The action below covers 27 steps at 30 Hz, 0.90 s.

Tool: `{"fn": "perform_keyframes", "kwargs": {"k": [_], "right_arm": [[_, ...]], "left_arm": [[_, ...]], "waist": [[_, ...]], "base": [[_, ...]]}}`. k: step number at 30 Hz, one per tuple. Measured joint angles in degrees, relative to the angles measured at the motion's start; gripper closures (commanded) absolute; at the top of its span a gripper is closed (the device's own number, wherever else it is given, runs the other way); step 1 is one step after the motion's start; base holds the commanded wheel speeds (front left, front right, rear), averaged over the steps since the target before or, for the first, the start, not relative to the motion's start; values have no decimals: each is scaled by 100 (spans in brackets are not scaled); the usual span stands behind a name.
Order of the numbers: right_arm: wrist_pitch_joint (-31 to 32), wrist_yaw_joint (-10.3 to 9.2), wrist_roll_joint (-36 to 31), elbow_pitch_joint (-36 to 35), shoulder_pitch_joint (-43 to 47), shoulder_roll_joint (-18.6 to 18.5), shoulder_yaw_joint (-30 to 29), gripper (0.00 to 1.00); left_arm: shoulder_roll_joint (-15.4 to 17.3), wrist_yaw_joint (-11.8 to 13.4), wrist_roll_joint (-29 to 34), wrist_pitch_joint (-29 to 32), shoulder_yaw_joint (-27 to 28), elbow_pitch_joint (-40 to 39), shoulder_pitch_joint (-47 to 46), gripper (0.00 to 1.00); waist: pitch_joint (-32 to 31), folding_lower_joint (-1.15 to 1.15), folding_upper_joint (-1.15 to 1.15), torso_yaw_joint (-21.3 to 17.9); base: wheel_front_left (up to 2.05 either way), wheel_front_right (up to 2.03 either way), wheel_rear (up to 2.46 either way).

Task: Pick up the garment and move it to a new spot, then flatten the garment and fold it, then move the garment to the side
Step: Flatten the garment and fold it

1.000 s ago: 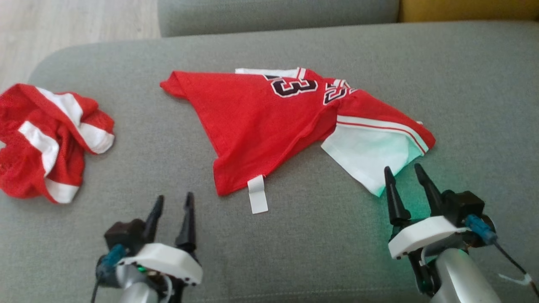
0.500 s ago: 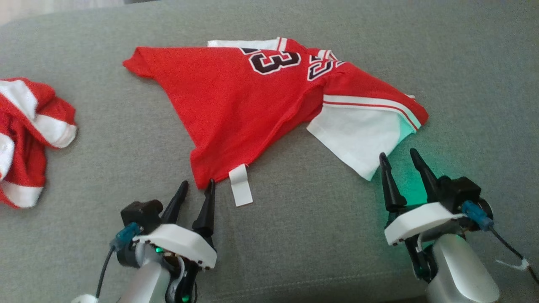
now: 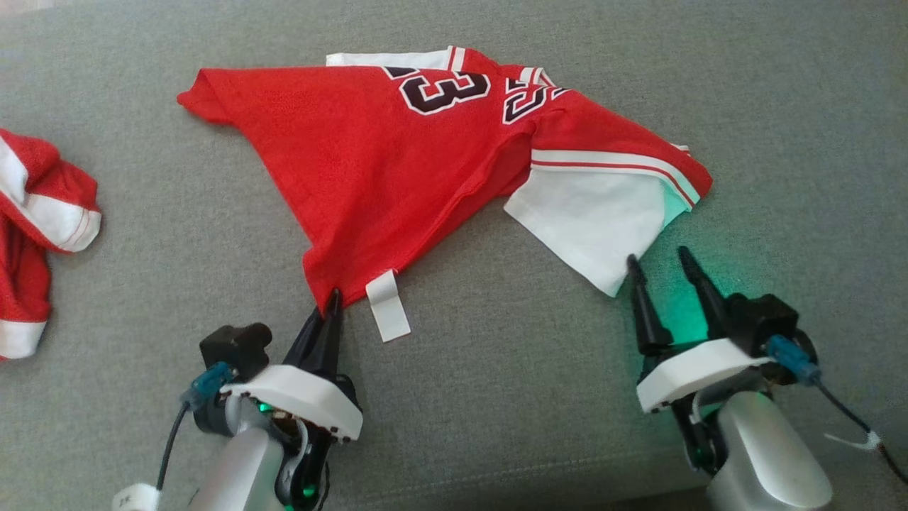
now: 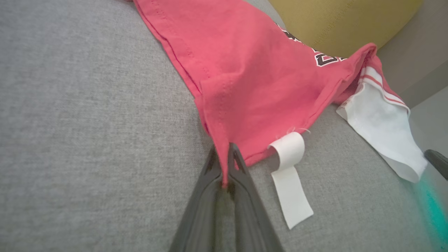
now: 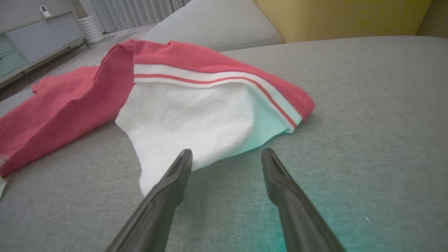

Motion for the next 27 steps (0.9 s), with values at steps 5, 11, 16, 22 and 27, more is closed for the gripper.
{"fn": "perform_keyframes", "kwargs": {"k": [5, 11, 16, 22, 27], "right_arm": [[0, 0, 224, 37, 2, 1, 276, 0], [0, 0, 668, 242, 7, 2, 504, 0], [-12, 0, 866, 398, -24, 2, 637, 100], [-24, 0, 928, 391, -117, 3, 612, 100], [-24, 0, 923, -51, -103, 15, 342, 100]], "left_arm": [[-2, -49, 8, 0, 21, -43, -1, 100], [-27, -53, 151, 0, 46, -41, -2, 100], [-27, -94, 160, 0, 109, -41, -1, 100], [-29, -93, 197, 1, 209, -47, 4, 100], [-27, -94, 145, 2, 602, -252, 27, 100]], "waist": [[34, 0, 0, 57], [51, 0, 0, 151], [66, 0, 0, 197], [16, 0, 0, 215], [-218, 0, 0, 178]], "base": [[0, 0, 0], [0, 0, 0], [0, 0, 0], [0, 0, 0], [0, 0, 0]]}}
